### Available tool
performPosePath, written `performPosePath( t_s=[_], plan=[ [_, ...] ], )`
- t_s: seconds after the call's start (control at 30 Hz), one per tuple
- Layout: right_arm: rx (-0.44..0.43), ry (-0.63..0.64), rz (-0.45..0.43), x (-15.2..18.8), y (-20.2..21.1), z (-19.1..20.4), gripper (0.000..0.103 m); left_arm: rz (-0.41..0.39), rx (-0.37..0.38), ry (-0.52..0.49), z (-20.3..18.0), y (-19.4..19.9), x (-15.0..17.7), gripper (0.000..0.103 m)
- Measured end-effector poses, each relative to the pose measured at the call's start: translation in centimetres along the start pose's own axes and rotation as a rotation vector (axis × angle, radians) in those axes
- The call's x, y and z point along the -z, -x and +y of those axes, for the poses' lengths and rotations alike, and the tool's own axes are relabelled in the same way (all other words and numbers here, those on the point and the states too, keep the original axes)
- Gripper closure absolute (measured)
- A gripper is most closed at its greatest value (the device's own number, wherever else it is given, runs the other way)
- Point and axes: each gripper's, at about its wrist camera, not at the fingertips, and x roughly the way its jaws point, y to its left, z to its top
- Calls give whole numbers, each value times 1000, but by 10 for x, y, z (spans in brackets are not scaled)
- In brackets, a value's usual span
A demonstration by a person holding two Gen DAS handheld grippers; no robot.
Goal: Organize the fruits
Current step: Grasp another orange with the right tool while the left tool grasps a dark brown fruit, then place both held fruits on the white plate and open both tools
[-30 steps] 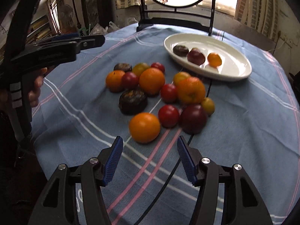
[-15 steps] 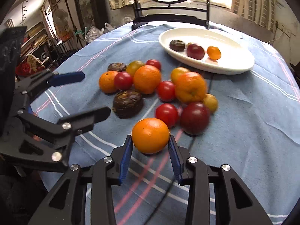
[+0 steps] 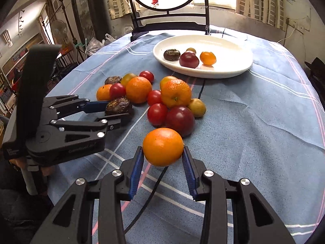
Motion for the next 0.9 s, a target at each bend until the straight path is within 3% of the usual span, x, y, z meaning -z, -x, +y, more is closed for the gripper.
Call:
performPosePath(
  t_s=[0.23, 0.47, 0.7, 0.9],
  plan=[
    [18, 33, -82, -28, 15, 8, 64, -179, -101, -30, -5, 43, -30, 60],
    [87, 5, -208, -80, 25, -4, 64, -246, -151, 48, 8, 44, -93, 60],
    [163, -26, -229, -134, 3, -34, 64, -224, -215, 37, 16, 12, -143, 60],
    [214, -50, -178, -171, -41, -60, 64, -158, -242, 41, 31, -35, -171, 60]
  ],
)
